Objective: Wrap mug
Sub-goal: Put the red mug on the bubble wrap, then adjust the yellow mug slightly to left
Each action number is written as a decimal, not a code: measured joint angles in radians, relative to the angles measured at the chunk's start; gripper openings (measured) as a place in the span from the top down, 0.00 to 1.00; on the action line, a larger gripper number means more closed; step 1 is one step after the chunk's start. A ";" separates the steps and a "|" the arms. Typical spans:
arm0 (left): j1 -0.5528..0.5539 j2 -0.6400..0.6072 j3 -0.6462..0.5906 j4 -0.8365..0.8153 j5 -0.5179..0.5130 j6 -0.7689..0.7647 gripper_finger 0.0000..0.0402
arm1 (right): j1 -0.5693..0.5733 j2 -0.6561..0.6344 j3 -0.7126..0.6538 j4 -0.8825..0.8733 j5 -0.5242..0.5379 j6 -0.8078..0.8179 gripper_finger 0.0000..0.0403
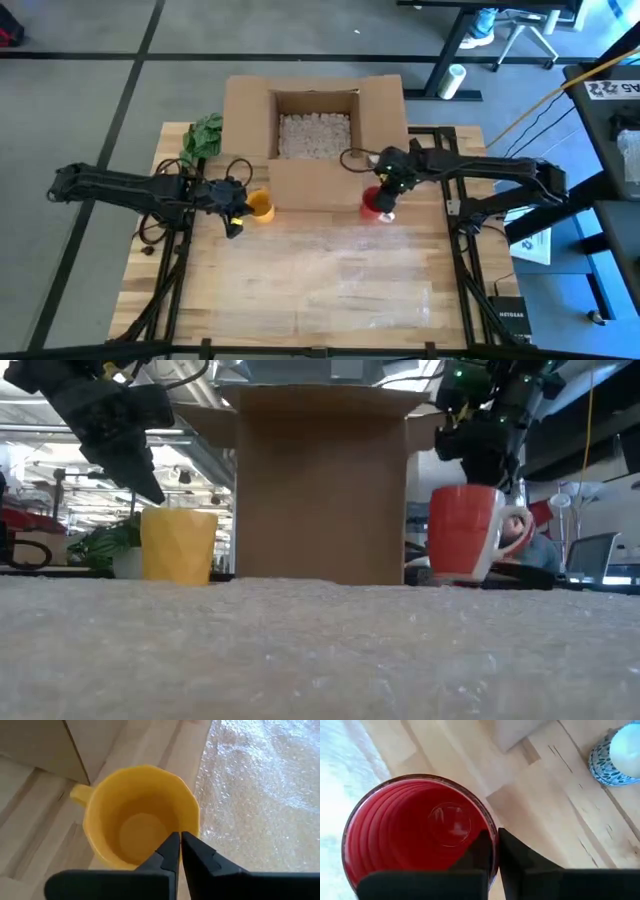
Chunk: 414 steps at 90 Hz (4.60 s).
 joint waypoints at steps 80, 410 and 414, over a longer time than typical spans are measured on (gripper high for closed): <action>0.000 0.000 0.000 0.008 -0.001 0.003 1.00 | 0.522 0.048 0.127 0.165 0.110 0.240 1.00; 0.081 0.106 0.001 0.132 -0.120 0.198 1.00 | 0.576 0.776 0.925 -0.056 0.144 -0.159 0.61; 0.081 0.104 0.006 0.126 -0.125 0.205 1.00 | 0.576 0.776 0.943 -0.079 0.146 -0.159 0.62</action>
